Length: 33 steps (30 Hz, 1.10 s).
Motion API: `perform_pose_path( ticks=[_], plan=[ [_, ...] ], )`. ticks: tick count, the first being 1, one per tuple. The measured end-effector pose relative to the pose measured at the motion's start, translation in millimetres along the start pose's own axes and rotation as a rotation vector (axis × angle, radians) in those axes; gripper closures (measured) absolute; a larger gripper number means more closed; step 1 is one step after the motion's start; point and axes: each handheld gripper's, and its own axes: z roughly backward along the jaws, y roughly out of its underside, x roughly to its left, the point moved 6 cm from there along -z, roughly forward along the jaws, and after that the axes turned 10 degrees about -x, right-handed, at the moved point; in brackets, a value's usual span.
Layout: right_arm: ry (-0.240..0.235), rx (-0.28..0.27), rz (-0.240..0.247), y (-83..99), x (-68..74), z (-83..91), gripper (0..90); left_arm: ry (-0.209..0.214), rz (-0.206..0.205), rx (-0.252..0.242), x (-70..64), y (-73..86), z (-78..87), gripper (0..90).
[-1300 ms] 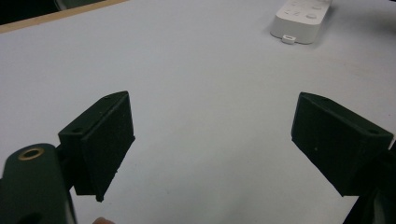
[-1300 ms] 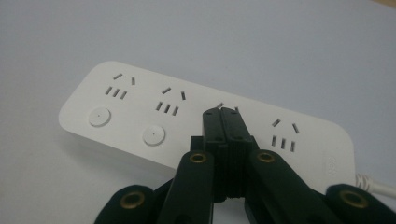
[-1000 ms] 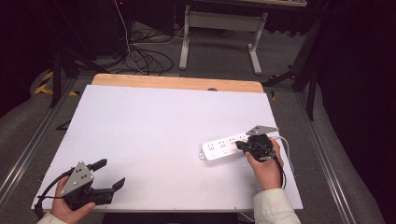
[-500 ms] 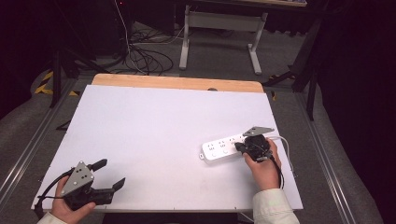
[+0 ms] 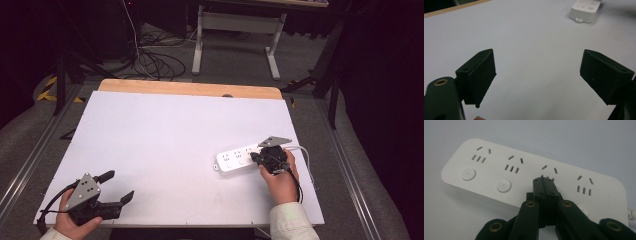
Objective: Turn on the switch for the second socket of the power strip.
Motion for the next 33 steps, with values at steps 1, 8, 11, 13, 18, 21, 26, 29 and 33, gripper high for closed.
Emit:
perform_pose_path(
  ticks=[1,8,11,13,18,21,26,29,33],
  plan=[
    [0.004,-0.001,0.002,0.0,0.1,-0.3,90.0,0.000,0.000,0.001,0.0,0.1,-0.1,13.8],
    [0.022,0.006,-0.014,0.6,1.9,-1.5,90.0,-0.002,0.004,0.001,-0.2,0.2,-0.3,13.9],
    [0.026,0.004,-0.016,0.9,2.2,-1.8,90.0,-0.004,0.003,-0.001,-0.5,-0.1,0.0,14.1],
    [0.031,0.006,-0.011,1.1,2.4,-1.7,90.0,-0.004,0.001,0.000,-0.4,-0.1,-0.2,14.1],
    [0.032,0.000,-0.020,2.0,1.9,-1.7,90.0,-0.004,-0.001,0.001,-0.3,0.0,-0.2,14.1],
    [0.034,0.002,-0.018,2.0,2.8,-1.9,90.0,-0.005,-0.001,0.002,-0.4,0.1,-0.4,14.1],
    [0.029,-0.006,-0.035,2.9,2.3,-1.8,90.0,-0.004,-0.001,0.001,-0.7,0.0,-0.4,14.1],
    [0.028,-0.005,-0.037,2.9,1.9,-1.9,90.0,-0.005,0.000,0.003,-1.0,0.2,-0.4,14.1],
    [0.032,-0.009,-0.038,3.2,2.4,-2.0,90.0,-0.005,0.006,0.002,-1.4,0.3,-0.6,14.1]
  ],
)
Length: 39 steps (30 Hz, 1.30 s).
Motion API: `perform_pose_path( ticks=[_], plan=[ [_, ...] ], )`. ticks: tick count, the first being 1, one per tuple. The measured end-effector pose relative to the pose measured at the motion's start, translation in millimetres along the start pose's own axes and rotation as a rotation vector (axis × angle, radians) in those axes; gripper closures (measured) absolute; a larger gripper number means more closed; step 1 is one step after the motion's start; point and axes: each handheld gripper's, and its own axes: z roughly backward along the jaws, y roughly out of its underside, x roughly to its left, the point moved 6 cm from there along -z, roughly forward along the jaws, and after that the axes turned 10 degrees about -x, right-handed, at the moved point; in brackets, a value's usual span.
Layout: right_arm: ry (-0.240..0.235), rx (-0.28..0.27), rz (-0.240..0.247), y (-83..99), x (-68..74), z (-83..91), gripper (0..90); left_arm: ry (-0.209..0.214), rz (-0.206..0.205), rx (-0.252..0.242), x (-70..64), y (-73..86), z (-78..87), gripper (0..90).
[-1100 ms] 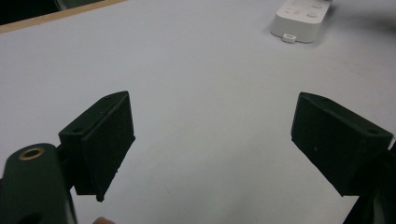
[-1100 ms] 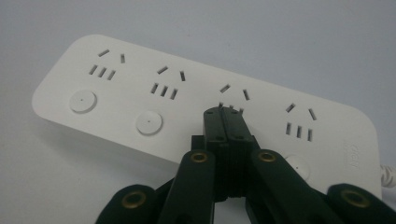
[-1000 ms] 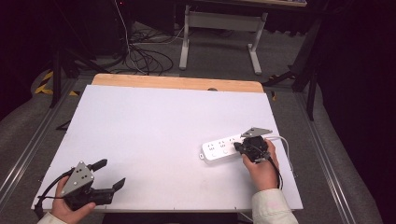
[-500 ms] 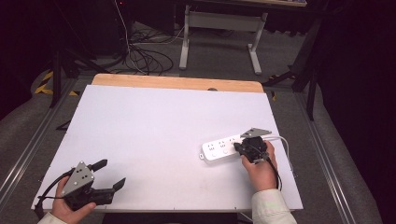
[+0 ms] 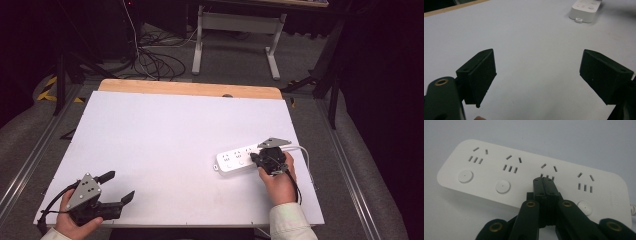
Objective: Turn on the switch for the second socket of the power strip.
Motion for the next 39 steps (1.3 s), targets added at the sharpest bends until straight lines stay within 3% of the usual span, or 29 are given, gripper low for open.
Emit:
perform_pose_path(
  ticks=[33,36,39],
  plan=[
    [0.015,-0.002,-0.004,1.2,0.8,-0.5,90.0,0.000,-0.007,-0.002,-1.6,-0.5,0.4,14.4],
    [0.014,-0.012,-0.014,1.4,0.3,-0.3,90.0,-0.002,-0.009,-0.001,-0.9,-0.4,0.2,14.4],
    [-0.010,-0.050,-0.063,2.9,-3.0,0.7,90.0,-0.001,-0.008,0.000,-0.6,-0.4,0.2,14.4]
  ],
)
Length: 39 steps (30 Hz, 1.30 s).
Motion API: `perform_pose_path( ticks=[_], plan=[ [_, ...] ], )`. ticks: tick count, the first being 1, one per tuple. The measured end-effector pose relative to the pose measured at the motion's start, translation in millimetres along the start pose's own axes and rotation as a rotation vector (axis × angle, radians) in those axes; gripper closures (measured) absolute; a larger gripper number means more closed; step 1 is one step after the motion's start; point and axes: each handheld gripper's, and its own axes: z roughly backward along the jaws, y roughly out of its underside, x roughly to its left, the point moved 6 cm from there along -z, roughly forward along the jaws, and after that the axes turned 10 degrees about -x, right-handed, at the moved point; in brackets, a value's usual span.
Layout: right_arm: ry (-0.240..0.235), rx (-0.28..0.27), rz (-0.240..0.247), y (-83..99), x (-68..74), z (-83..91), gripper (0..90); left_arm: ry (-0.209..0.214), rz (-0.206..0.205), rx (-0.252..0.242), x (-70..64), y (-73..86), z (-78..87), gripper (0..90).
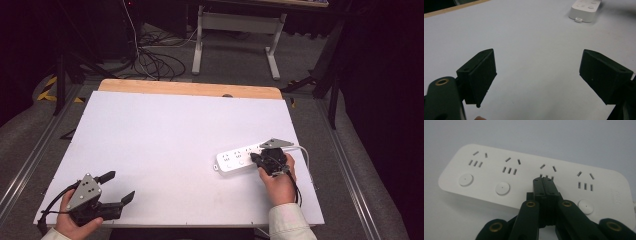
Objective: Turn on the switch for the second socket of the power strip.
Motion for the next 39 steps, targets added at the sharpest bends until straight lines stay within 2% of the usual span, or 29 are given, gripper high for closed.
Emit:
perform_pose_path(
  ticks=[4,6,12,20,30,39],
  plan=[
    [-0.029,-0.040,-0.034,0.9,-2.9,1.9,90.0,0.003,-0.002,0.000,-0.1,-0.2,-0.1,14.4],
    [-0.018,-0.041,-0.015,0.7,-3.1,3.9,90.0,0.003,-0.001,-0.001,0.0,-0.2,-0.2,14.5],
    [-0.001,-0.104,0.025,-6.1,-0.9,12.6,90.0,0.004,-0.006,0.000,0.1,-0.3,0.1,14.4],
    [0.009,-0.128,0.034,-8.8,-0.5,18.7,90.0,0.004,-0.008,0.000,0.4,-0.4,0.4,14.4],
    [0.013,-0.141,0.083,-14.1,4.8,24.7,90.0,0.004,-0.002,-0.001,0.4,-0.3,0.1,14.4],
    [0.005,-0.147,0.089,-17.6,5.7,29.2,90.0,0.003,0.002,-0.002,0.4,-0.4,-0.2,14.4]
  ],
)
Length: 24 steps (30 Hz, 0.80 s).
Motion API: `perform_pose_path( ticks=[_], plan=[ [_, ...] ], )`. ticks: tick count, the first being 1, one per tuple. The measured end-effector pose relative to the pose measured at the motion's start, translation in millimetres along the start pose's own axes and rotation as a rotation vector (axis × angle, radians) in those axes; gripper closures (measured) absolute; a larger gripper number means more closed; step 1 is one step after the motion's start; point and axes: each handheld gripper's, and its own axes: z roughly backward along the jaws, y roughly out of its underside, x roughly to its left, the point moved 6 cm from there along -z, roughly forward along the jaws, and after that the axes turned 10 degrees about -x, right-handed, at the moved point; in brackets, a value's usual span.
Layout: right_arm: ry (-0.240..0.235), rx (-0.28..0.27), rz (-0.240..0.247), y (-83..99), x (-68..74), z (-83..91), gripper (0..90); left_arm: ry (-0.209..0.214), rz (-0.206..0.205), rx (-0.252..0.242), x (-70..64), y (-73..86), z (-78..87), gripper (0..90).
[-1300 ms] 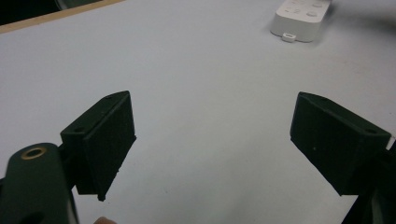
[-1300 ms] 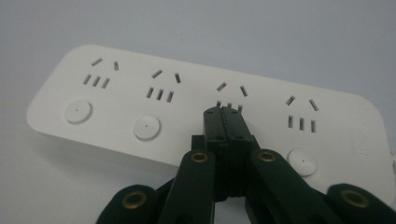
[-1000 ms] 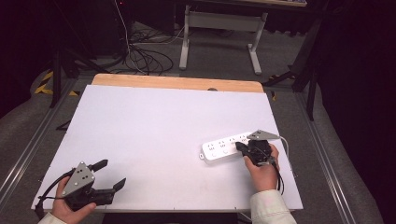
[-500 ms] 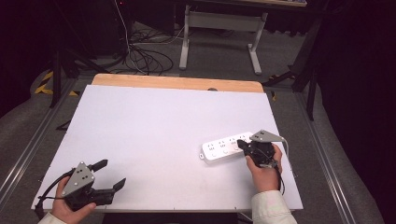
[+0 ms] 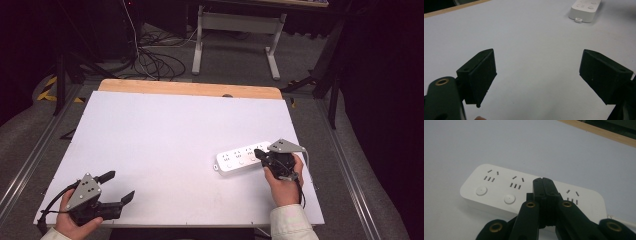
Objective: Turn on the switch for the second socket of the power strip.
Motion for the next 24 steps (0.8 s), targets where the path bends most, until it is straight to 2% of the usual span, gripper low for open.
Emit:
perform_pose_path(
  ticks=[2,4,10,14,24],
  plan=[
    [-0.006,-0.003,0.005,-2.3,1.2,2.3,90.0,-0.001,0.001,0.001,0.0,0.1,0.0,14.4],
    [-0.007,-0.016,-0.001,-5.6,1.8,5.3,79.7,-0.002,-0.001,0.000,0.4,0.0,0.0,14.4],
    [-0.029,-0.019,-0.007,-14.4,6.9,12.9,64.2,-0.001,0.000,0.000,0.5,0.0,0.0,14.4],
    [-0.045,-0.019,0.010,-17.7,11.5,14.7,56.0,-0.001,0.006,-0.002,0.1,-0.2,0.2,14.4],
    [-0.055,-0.043,0.033,-25.4,16.6,21.6,46.4,-0.001,0.000,-0.001,0.3,-0.2,0.4,14.4]
  ],
)
